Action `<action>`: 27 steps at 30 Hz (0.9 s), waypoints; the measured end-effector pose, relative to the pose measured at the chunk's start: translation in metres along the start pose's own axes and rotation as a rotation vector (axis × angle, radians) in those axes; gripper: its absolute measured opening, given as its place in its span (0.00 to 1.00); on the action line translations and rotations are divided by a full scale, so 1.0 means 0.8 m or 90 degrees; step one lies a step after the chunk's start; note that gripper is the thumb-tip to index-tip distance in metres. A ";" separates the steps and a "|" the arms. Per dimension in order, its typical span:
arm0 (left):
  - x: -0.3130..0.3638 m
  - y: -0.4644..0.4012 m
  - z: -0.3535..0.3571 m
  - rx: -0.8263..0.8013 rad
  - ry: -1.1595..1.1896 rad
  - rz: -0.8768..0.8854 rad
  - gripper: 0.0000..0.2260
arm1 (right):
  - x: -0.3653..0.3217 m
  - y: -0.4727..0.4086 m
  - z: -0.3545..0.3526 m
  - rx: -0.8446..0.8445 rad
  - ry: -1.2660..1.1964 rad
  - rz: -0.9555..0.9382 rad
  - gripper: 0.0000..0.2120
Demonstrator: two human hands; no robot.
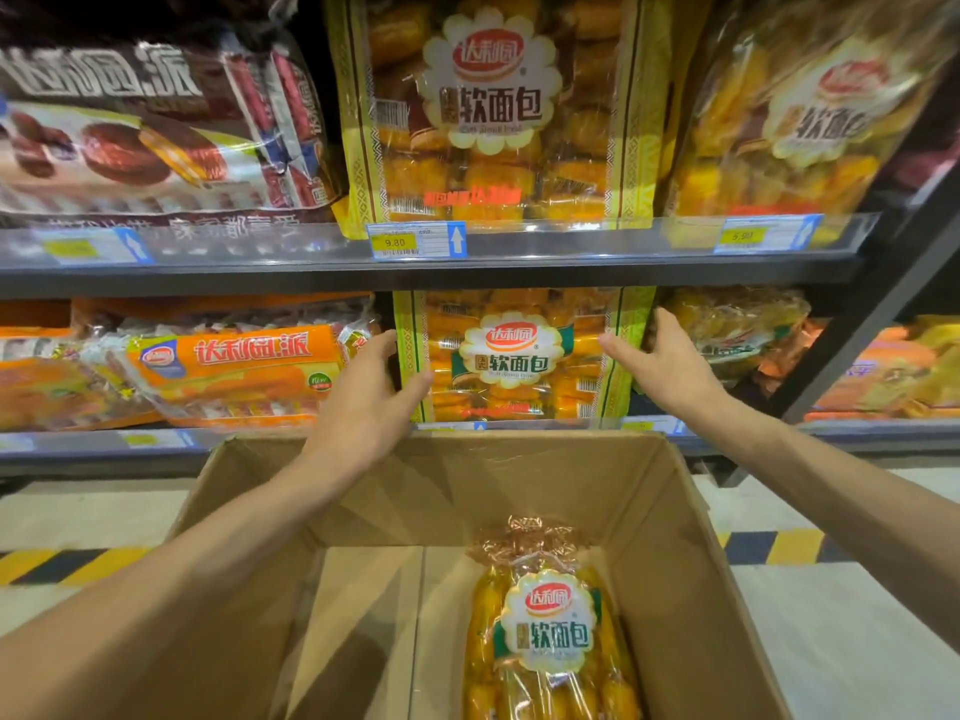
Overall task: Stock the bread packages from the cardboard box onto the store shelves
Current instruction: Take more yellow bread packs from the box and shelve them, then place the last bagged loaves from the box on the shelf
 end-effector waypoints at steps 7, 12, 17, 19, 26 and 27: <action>-0.005 0.140 0.025 -0.064 -0.096 0.223 0.23 | -0.033 0.109 -0.019 -0.042 0.109 -0.161 0.34; -0.059 0.206 0.107 -0.302 -0.106 0.031 0.34 | -0.028 0.161 -0.010 -0.109 0.141 -0.202 0.33; -0.107 0.247 0.193 -0.515 0.014 -0.351 0.63 | -0.010 0.177 -0.009 -0.138 0.136 -0.200 0.28; -0.116 0.259 0.208 -0.510 0.046 -0.447 0.63 | -0.006 0.178 -0.010 -0.135 0.137 -0.197 0.26; -0.132 0.281 0.224 -0.411 0.207 -0.564 0.51 | -0.003 0.180 -0.007 -0.154 0.165 -0.184 0.25; -0.132 0.281 0.221 -0.403 0.245 -0.562 0.47 | -0.004 0.181 -0.007 -0.154 0.168 -0.186 0.25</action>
Point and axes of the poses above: each hand's wrist, its own y-axis away from the middle knuckle, its own z-axis out of the palm, x = y × z, the point moved 6 cm from there along -y, towards the middle knuckle, and after that the axes turned 6 degrees about x, right-handed, at the moved point
